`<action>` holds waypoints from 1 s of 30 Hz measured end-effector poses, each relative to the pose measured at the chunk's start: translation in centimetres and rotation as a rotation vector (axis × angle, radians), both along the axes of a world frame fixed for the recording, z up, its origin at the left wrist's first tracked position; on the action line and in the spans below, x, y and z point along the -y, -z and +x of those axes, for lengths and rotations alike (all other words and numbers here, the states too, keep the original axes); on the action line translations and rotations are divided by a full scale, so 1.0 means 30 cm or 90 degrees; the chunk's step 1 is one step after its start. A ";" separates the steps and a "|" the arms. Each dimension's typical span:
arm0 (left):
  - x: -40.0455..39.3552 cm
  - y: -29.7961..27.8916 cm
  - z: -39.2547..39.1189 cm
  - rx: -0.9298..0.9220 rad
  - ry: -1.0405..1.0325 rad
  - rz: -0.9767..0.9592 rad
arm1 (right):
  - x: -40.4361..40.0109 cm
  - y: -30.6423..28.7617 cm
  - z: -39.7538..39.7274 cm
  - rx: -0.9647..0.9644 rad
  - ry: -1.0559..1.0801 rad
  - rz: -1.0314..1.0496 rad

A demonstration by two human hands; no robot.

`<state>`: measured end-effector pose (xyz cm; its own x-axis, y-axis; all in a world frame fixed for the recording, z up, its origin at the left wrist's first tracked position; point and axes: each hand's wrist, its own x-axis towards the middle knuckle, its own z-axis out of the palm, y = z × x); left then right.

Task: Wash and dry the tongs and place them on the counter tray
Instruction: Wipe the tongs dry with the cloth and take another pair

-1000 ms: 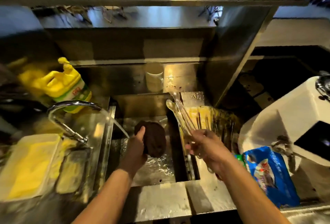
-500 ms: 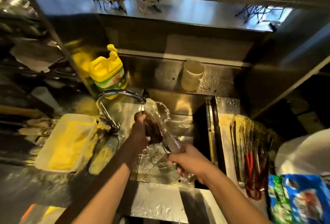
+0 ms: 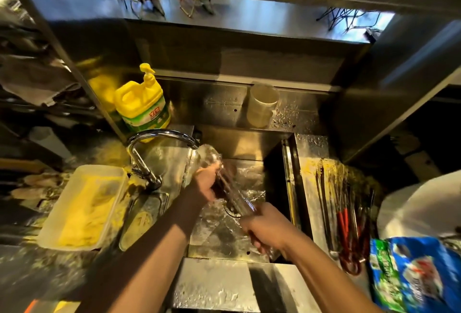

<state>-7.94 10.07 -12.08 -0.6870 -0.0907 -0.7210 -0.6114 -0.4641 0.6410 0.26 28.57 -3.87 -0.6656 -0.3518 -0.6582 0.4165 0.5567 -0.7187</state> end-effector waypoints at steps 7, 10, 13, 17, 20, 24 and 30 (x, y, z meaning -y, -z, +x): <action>0.007 0.033 -0.001 0.008 -0.016 -0.019 | 0.010 -0.004 -0.008 0.042 0.022 0.038; 0.001 0.029 -0.009 0.014 -0.014 -0.031 | 0.007 -0.011 -0.014 0.040 0.020 0.029; -0.018 0.025 0.001 0.030 -0.062 0.000 | 0.005 -0.023 -0.022 0.038 0.006 0.044; -0.032 0.042 0.020 0.024 -0.072 0.030 | -0.010 -0.030 -0.022 0.030 0.000 0.049; -0.038 0.044 0.020 0.015 -0.119 0.031 | -0.016 -0.037 -0.022 0.036 -0.011 0.059; -0.036 0.048 0.027 -0.001 -0.085 0.043 | -0.040 -0.050 0.000 0.009 -0.037 0.057; -0.034 0.045 0.053 0.007 -0.215 0.078 | -0.180 -0.077 -0.006 -0.003 0.067 0.036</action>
